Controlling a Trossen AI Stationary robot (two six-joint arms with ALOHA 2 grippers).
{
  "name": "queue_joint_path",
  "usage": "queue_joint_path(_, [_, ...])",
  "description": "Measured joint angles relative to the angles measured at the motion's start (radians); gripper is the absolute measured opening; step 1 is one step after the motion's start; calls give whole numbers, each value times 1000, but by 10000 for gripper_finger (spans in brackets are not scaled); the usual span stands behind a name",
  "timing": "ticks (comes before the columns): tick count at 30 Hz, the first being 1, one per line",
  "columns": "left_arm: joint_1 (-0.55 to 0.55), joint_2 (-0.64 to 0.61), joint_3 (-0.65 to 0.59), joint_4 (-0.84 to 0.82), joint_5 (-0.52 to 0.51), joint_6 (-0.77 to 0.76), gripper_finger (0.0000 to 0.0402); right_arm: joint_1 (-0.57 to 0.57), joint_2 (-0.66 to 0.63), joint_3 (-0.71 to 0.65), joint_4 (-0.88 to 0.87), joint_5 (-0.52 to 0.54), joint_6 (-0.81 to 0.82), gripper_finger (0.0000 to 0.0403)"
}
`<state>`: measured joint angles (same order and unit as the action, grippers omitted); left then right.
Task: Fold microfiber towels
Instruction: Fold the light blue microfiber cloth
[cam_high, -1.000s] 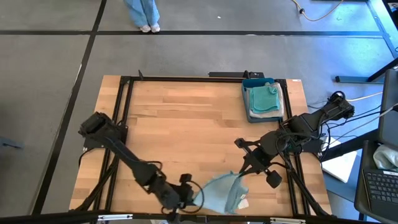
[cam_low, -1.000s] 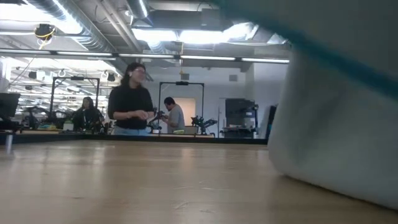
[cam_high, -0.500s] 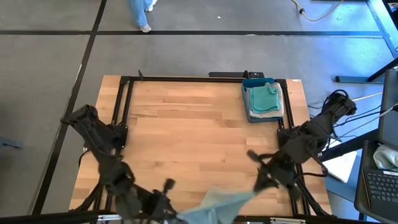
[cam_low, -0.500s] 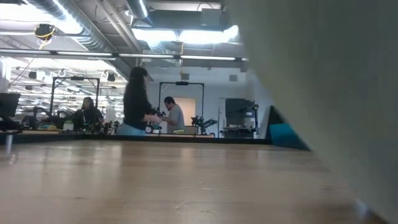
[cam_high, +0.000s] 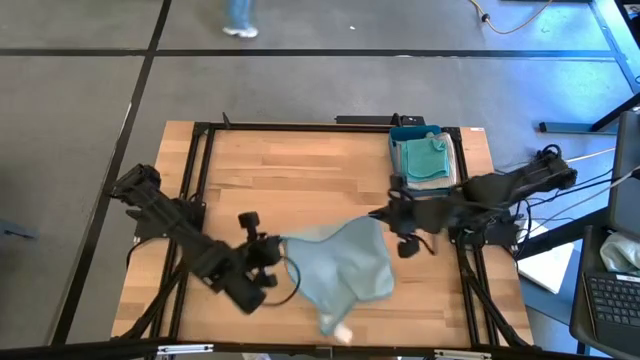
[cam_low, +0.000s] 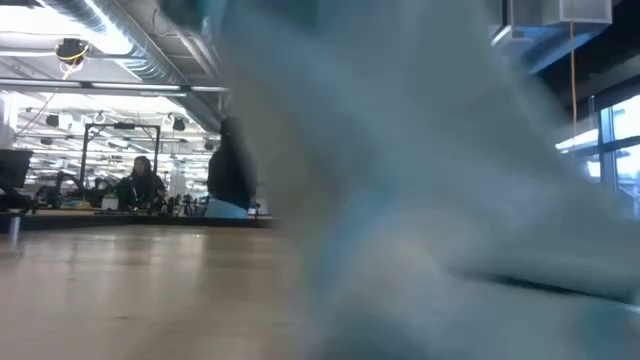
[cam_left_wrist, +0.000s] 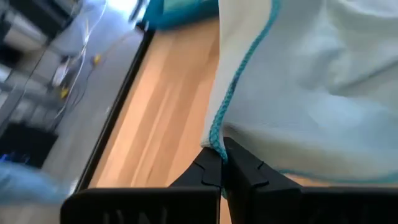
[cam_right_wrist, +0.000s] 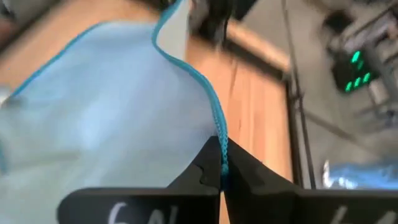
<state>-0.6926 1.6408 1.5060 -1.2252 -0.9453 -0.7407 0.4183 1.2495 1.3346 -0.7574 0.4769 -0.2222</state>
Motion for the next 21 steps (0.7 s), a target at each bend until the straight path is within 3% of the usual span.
queue_joint_path(6, [145,0,-184,27,86,-11,0,-187,2,-235,164,-60,-106,5])
queue_joint_path(14, [258,0,-369,37,113,-13,0,-486,2,-493,601,-49,-392,5])
queue_joint_path(21, [307,0,-405,17,83,-11,0,-672,2,-568,789,-230,-462,5])
